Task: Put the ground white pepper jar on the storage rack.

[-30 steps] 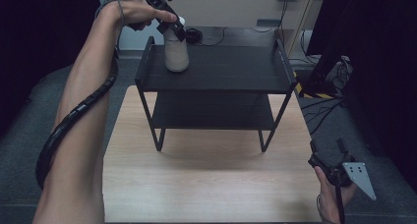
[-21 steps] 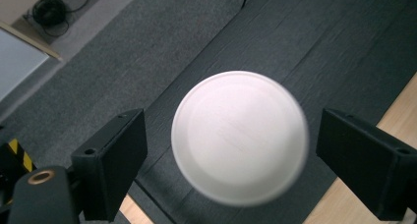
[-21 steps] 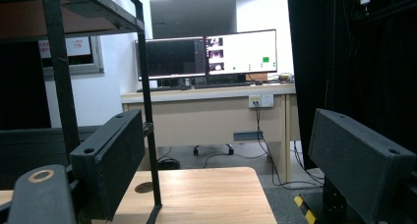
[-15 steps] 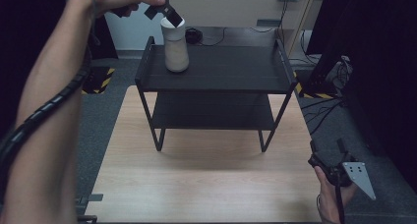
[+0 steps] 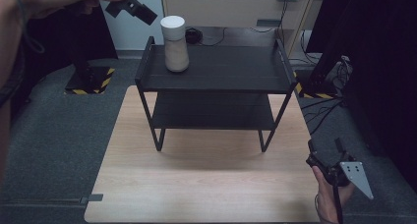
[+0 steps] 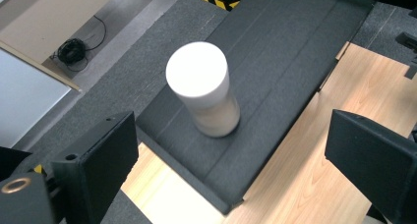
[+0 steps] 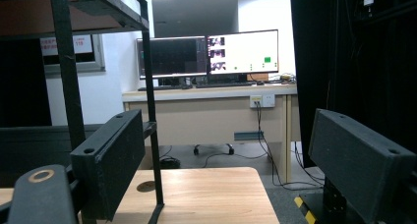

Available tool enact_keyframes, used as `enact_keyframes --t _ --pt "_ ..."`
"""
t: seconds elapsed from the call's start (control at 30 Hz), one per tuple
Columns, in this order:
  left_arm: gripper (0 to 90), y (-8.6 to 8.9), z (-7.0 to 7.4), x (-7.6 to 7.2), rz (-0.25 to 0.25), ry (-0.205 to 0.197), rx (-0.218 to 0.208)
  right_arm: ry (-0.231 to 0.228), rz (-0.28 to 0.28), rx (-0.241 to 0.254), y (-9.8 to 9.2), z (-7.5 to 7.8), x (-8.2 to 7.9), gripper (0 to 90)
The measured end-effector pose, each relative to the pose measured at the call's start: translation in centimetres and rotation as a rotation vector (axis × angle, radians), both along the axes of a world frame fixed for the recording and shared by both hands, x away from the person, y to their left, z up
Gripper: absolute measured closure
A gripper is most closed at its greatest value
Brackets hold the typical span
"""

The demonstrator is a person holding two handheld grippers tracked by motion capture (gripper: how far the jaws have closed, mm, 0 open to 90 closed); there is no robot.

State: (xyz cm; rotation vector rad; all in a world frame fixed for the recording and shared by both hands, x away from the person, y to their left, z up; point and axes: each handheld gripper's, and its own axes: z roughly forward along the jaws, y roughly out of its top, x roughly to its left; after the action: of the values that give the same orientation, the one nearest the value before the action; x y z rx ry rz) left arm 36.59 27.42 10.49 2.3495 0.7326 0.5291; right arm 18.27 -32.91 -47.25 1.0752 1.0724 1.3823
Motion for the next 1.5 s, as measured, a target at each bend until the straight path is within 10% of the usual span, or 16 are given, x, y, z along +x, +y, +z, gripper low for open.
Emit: enact_keyframes --t 0.8,1.5 --pt "5.4 5.7 -1.5 -9.1 -0.092 -0.043 -0.035 0.006 0.014 -0.010 1.2 0.0 0.6 13.5" --pt "5.7 11.0 -6.1 -9.5 -0.052 -0.049 -0.134 0.010 0.019 -0.013 1.7 0.0 0.7 13.5"
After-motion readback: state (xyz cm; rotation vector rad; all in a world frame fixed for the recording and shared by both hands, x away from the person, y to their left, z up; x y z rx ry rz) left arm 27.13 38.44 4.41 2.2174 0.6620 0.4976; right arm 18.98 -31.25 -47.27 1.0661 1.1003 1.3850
